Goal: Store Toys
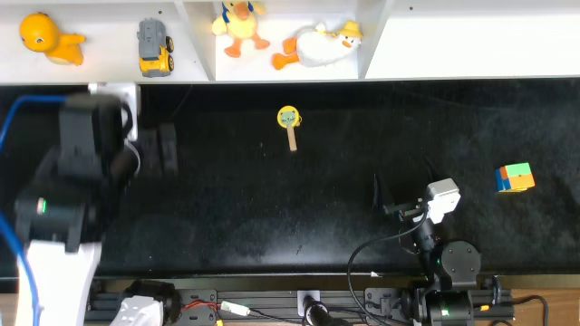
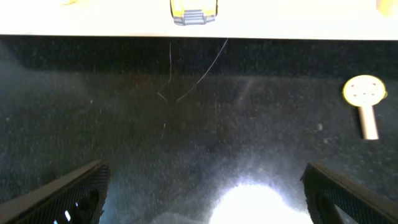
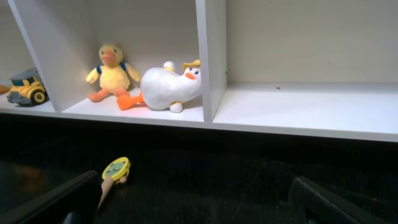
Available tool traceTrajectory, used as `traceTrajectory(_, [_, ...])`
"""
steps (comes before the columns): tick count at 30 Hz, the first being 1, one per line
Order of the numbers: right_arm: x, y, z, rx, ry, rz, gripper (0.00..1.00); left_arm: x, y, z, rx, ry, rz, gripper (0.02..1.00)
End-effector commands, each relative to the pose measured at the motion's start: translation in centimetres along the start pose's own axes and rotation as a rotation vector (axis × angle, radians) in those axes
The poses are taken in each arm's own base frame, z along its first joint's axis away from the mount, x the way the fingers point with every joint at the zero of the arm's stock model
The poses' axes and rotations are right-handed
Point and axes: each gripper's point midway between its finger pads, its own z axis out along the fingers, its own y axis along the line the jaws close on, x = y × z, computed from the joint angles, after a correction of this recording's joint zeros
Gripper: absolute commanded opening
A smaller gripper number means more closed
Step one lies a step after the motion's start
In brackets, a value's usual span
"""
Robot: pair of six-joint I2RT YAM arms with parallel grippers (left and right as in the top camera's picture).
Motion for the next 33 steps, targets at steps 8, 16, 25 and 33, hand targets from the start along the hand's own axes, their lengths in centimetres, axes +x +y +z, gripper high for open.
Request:
traceTrajectory(8, [0.3,0.1,0.0,-0.007,-0.001,0.003,0.996,4.9,1.0,-3.7,-0.008,0.005,-0.052,0.998])
traceTrajectory(16, [0.3,0.1,0.0,-0.007,-0.001,0.003,0.996,5.1,0.9,-3.3,-0.012,0.028,-0.047,0.996])
traceTrajectory(25, [0.3,0.1,0.0,-0.007,-0.001,0.003,0.993,4.8,1.6,-3.9,-0.009,-0.079,-0.087,0.998])
traceTrajectory(33, [0.3,0.1,0.0,-0.007,-0.001,0.003,0.996,5.2,4.1,-1.6,-0.05,-0.404,-0.228,0.998])
